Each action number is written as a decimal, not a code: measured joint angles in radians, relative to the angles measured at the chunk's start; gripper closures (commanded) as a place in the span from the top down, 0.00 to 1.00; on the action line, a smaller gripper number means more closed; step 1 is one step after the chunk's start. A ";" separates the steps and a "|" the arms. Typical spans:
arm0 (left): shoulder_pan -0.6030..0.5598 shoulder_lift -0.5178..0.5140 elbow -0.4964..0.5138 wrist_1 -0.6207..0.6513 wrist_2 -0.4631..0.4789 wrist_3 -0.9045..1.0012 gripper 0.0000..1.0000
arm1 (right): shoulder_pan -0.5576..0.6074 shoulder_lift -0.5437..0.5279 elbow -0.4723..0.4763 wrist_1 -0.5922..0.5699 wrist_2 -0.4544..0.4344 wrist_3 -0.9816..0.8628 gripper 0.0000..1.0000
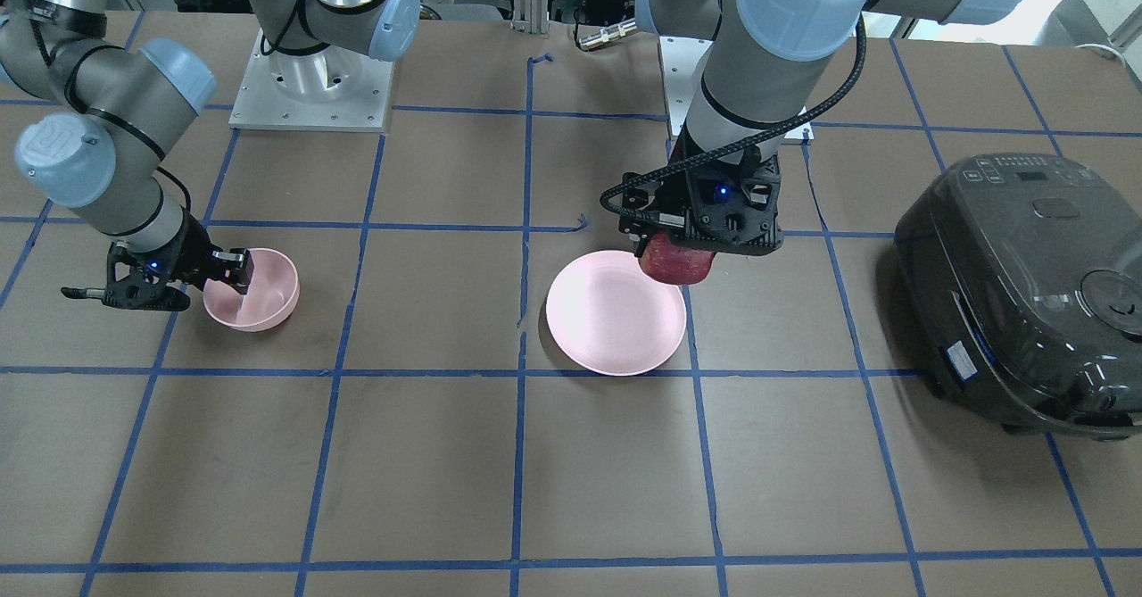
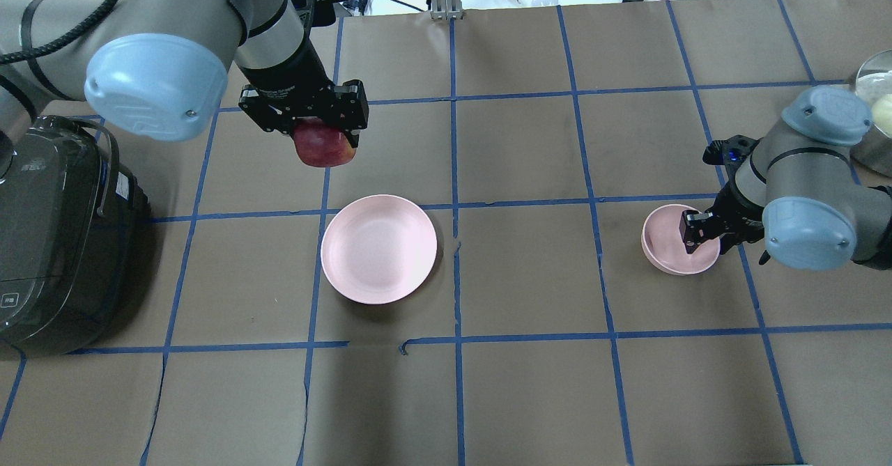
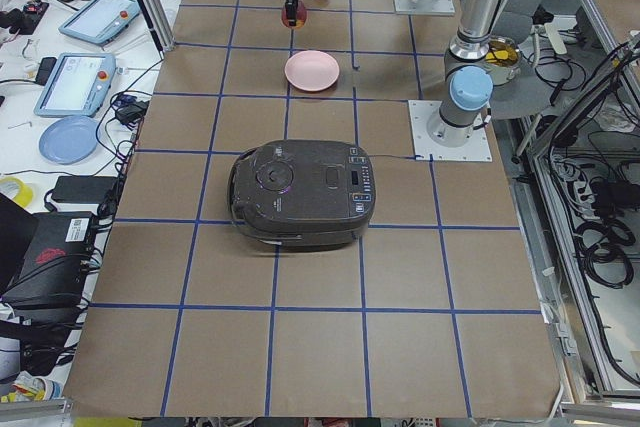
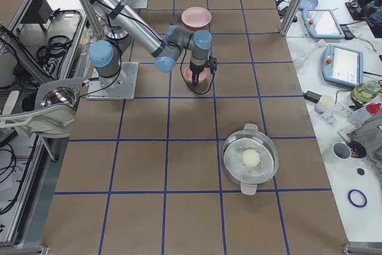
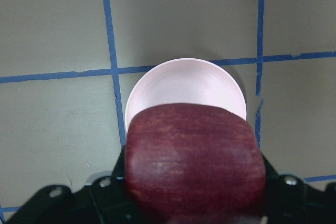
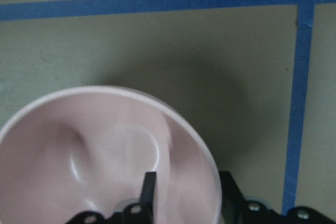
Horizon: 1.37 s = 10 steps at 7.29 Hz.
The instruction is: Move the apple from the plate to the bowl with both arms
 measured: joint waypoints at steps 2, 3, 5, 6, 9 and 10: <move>0.001 -0.002 -0.002 0.004 -0.001 0.005 0.09 | 0.005 -0.007 0.001 -0.005 0.005 0.007 0.00; 0.002 -0.001 -0.002 0.005 -0.001 0.006 0.09 | 0.013 -0.011 0.000 -0.005 0.025 0.018 0.00; 0.002 -0.003 -0.003 0.005 0.000 0.008 0.09 | 0.089 -0.010 -0.037 0.004 0.094 0.123 0.00; 0.003 -0.002 -0.004 0.005 0.000 0.008 0.09 | 0.164 -0.004 -0.079 0.021 0.106 0.214 0.00; 0.004 -0.002 -0.005 0.005 0.000 0.010 0.09 | 0.350 0.043 -0.124 0.034 0.153 0.409 0.00; 0.005 -0.002 -0.005 0.005 0.001 0.012 0.09 | 0.388 0.066 -0.124 0.024 0.165 0.438 0.00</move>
